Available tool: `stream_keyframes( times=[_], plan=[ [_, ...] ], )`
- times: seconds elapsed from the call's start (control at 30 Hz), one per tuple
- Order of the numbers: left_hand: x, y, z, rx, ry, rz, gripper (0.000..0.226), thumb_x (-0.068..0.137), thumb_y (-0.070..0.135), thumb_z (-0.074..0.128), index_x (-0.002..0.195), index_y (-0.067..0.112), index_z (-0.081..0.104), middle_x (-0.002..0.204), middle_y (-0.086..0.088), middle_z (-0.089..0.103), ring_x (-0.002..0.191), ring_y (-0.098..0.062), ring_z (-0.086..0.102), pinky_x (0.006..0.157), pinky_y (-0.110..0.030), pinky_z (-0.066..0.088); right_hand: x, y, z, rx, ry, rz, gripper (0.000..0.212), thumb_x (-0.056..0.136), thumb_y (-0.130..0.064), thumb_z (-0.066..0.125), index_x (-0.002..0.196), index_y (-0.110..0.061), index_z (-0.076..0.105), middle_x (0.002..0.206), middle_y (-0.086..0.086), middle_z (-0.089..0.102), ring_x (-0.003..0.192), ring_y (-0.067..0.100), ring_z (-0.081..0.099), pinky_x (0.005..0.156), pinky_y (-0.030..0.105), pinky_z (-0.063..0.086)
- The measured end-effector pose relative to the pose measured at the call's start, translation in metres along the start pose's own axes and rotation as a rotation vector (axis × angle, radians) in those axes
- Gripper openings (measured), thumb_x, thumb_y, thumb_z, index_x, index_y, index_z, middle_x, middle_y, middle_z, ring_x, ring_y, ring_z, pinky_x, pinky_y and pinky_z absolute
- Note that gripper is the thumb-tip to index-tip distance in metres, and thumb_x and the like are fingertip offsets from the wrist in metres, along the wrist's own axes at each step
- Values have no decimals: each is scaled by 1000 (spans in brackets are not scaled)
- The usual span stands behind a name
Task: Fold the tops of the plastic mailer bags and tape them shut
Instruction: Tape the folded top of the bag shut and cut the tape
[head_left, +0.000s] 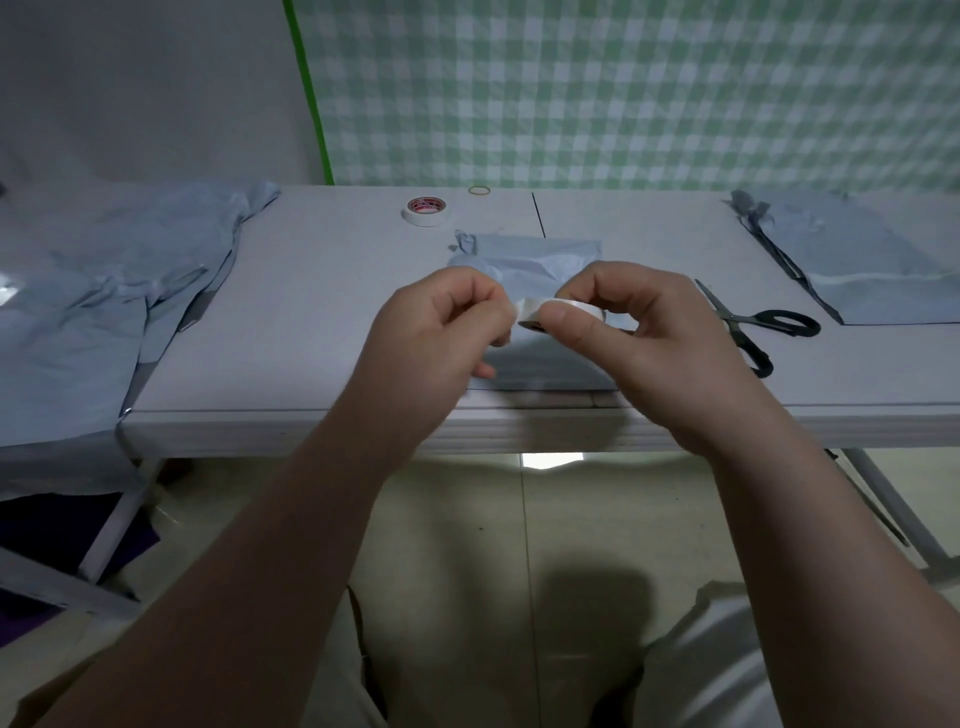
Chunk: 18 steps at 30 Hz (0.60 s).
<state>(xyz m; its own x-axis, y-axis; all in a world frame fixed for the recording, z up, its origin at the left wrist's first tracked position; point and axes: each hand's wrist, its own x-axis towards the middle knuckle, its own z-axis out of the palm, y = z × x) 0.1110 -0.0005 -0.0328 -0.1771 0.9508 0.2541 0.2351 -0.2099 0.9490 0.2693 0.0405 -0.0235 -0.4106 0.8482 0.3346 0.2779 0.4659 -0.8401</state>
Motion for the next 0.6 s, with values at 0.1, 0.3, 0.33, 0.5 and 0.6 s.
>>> stream_keyframes(
  times=[0.1, 0.3, 0.33, 0.5, 0.6],
  plan=[
    [11, 4, -8, 14, -33, 13, 15, 91, 15, 60, 76, 12, 60, 75, -4, 61, 74, -10, 61, 60, -23, 52, 8, -4, 2, 239, -3, 55, 33, 80, -33, 68, 73, -2, 59, 85, 19, 65, 85, 16, 65, 83, 32, 51],
    [44, 24, -26, -10, -124, -71, 20, 94, 11, 53, 74, 14, 55, 67, 3, 56, 63, -7, 58, 55, -21, 48, 41, -19, 5, 756, -60, 223, 21, 91, -27, 57, 97, -7, 57, 94, 10, 61, 91, 25, 68, 83, 36, 56],
    [50, 26, -28, 21, -122, -77, 20, 94, 10, 54, 74, 14, 54, 68, 1, 55, 62, -7, 57, 55, -21, 48, 47, -21, 5, 736, -40, 221, 17, 89, -22, 59, 93, -6, 57, 90, 12, 61, 86, 23, 68, 80, 34, 57],
    [71, 21, -41, 255, -62, -63, 21, 90, 5, 53, 70, 12, 54, 70, -2, 56, 66, -12, 58, 59, -26, 51, 69, -17, 3, 345, 43, 232, 28, 74, -16, 75, 60, -10, 51, 72, 19, 62, 68, 20, 64, 78, 40, 55],
    [79, 11, -48, 216, -78, -137, 21, 91, 4, 53, 71, 9, 54, 70, -4, 55, 66, -14, 58, 59, -27, 54, 78, -4, 2, 41, 130, 251, 31, 59, -27, 79, 51, -14, 52, 72, 27, 66, 63, 23, 56, 63, 37, 46]
  ],
)
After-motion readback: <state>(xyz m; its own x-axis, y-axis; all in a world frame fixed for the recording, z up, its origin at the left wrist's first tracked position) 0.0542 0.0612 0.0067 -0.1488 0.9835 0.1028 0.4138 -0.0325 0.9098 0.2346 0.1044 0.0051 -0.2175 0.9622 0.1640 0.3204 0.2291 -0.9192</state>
